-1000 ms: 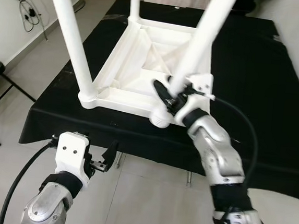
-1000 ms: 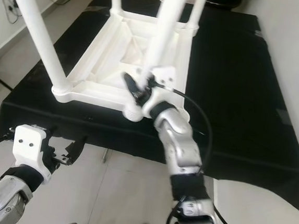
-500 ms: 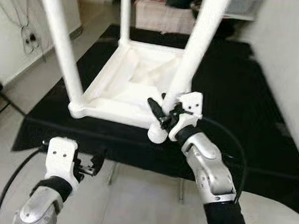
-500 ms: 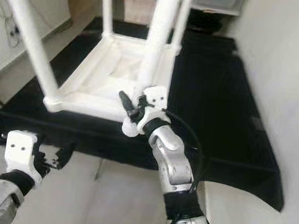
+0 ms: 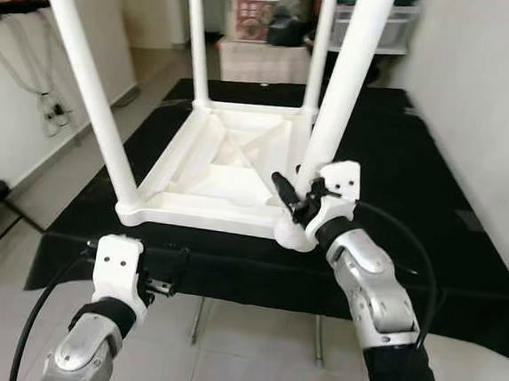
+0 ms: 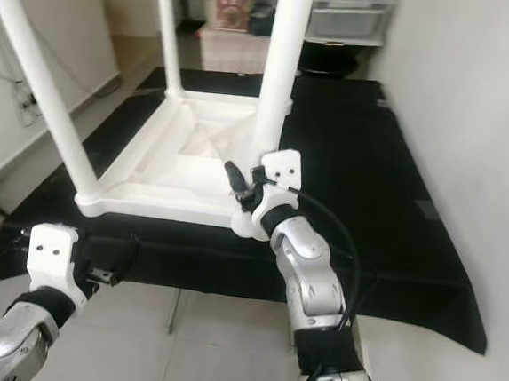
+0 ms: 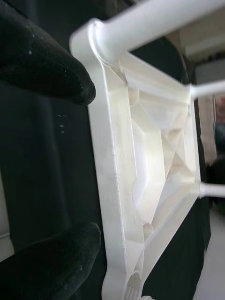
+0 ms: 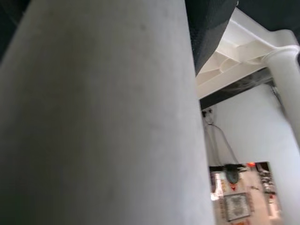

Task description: Building children table

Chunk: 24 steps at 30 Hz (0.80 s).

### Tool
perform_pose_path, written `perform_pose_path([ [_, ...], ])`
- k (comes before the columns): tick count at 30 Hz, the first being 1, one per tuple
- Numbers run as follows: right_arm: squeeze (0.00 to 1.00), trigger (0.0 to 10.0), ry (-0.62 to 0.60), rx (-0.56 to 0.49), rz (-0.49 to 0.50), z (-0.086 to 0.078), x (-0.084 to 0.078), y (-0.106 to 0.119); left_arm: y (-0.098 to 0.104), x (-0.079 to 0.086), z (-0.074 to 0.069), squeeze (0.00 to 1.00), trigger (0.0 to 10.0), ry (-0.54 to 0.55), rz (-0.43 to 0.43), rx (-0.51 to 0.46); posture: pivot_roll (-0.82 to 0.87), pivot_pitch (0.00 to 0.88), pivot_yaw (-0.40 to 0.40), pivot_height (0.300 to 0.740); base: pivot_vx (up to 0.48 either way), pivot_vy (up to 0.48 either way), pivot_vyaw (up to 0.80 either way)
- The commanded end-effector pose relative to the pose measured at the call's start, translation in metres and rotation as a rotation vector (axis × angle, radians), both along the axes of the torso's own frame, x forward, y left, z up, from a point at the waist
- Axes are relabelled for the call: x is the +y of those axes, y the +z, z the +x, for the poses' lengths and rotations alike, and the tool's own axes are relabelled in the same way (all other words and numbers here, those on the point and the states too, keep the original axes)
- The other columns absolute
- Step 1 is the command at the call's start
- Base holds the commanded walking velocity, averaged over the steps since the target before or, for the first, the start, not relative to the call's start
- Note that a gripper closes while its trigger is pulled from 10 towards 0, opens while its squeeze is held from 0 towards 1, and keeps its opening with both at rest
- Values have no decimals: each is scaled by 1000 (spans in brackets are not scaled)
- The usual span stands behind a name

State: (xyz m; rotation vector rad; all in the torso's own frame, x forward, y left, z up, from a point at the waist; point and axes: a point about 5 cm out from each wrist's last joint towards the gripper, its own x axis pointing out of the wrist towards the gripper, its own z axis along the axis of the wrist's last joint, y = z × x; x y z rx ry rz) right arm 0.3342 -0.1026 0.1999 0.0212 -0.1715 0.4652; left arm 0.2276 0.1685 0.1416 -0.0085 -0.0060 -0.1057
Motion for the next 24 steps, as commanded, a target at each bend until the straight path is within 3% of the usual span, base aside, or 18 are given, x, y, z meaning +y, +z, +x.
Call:
perform_pose_path([
  [1,0,10000,12,-6,11,1,5,3,-3,2,1,0,10000,0,22,4,24,0,25,740,0,0,-800],
  [10,0,10000,5,-30,18,4,7,7,-6,3,3,0,10000,-1,38,19,27,0,25,740,0,0,-800],
  [13,0,10000,3,-28,24,4,8,7,-5,2,2,0,10000,-13,35,15,28,0,24,740,0,0,0],
  [18,0,10000,7,-8,24,5,10,5,-5,-1,0,0,10000,-26,25,7,25,0,19,740,355,0,0],
  [24,0,10000,19,-7,31,5,11,6,-5,-2,-1,0,10000,-25,20,4,19,0,17,740,348,0,-533],
])
